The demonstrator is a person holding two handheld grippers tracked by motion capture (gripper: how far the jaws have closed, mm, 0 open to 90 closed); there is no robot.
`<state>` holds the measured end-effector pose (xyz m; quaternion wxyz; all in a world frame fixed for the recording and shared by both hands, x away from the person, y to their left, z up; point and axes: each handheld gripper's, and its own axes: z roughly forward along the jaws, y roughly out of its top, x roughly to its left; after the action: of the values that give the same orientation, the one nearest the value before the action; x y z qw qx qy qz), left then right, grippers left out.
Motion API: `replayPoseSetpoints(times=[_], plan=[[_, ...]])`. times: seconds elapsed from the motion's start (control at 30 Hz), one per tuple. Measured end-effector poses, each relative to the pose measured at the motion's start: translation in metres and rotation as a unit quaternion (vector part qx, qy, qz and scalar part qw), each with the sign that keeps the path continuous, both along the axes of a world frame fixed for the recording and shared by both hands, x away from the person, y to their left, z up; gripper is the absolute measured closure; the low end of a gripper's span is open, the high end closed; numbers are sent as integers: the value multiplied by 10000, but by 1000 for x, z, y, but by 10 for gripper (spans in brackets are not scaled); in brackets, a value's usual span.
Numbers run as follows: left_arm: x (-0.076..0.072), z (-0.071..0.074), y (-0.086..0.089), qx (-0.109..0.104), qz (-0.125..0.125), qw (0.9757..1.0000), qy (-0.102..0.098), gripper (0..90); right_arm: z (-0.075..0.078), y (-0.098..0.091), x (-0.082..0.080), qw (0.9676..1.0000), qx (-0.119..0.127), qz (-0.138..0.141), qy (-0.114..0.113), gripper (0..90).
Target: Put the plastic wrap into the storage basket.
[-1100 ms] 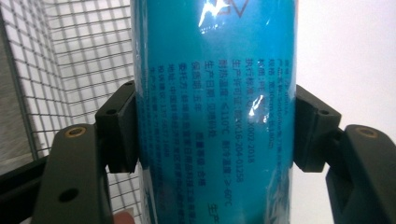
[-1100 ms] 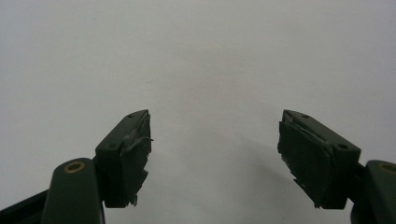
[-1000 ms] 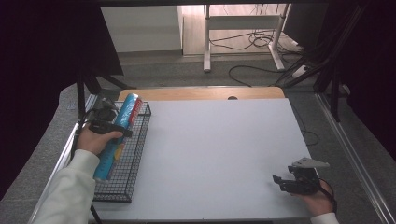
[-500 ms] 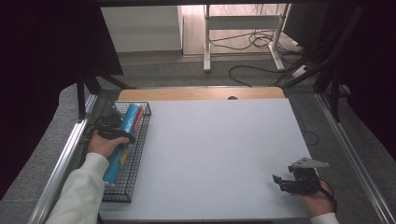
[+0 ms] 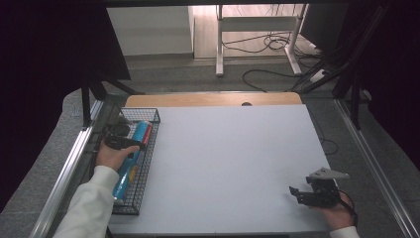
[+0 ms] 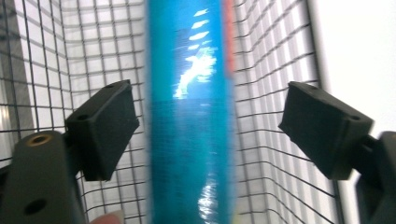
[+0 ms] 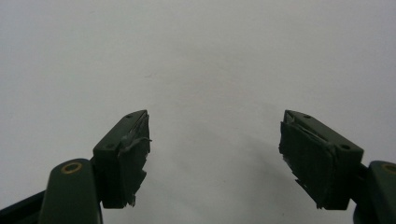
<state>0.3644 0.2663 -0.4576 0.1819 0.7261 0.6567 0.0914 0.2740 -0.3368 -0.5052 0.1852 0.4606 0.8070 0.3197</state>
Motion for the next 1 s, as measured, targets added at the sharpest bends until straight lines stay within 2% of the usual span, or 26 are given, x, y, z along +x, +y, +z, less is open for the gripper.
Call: replayPoseSetpoints(times=[0.07, 0.1, 0.17, 0.2, 0.23, 0.27, 0.33, 0.47, 0.6, 0.67, 0.7, 0.77, 0.8, 0.9, 1.0], plan=[[-5, 4, -1, -24, -90, 9998, -170, 162, 0, 0, 0, 10000, 5, 2, 0, 245], [-8, 7, -1, -133, -185, 9993, -282, 150, 0, 0, 0, 10000, 6, 4, -3, 245], [-16, 14, 1, -154, -184, 9982, -542, 162, 0, 0, 0, 10000, -5, 7, -4, 245], [-19, 17, 2, -254, -221, 9972, -675, 165, 0, 0, 0, 10000, -20, 11, 1, 245], [-22, 20, 3, -363, -296, 9964, -713, 170, 0, 1, 0, 10000, -25, 9, 3, 245], [-27, 23, 2, -500, -410, 9948, -790, 167, 0, 1, 0, 10000, -19, 4, 9, 245], [-35, 28, -2, -641, -586, 9918, -932, 166, 0, 1, 0, 10000, -27, -2, 8, 245], [-57, 30, -20, -1047, -1077, 9811, -1219, 162, 0, 1, 1, 10000, -34, 2, -7, 245], [-77, 21, -43, -1358, -1535, 9697, -1332, 160, 1, 3, 1, 10000, -31, 16, -50, 245], [-86, 15, -52, -1335, -1663, 9660, -1464, 160, 2, 3, 1, 10000, -34, 40, -72, 244], [-90, 12, -57, -1298, -1706, 9651, -1505, 159, 2, 4, 1, 9999, -27, 49, -87, 245], [-97, 5, -65, -1417, -1796, 9610, -1552, 161, 2, 4, 0, 9999, -18, 76, -122, 244], [-99, 1, -70, -1423, -1878, 9600, -1515, 161, 2, 4, 0, 9999, -11, 78, -132, 244], [-106, -10, -84, -1284, -2083, 9591, -1420, 161, 2, 5, 0, 9998, -17, 94, -163, 244], [-111, -19, -95, -1338, -2219, 9561, -1366, 162, 2, 7, 0, 9997, -47, 145, -171, 244]])
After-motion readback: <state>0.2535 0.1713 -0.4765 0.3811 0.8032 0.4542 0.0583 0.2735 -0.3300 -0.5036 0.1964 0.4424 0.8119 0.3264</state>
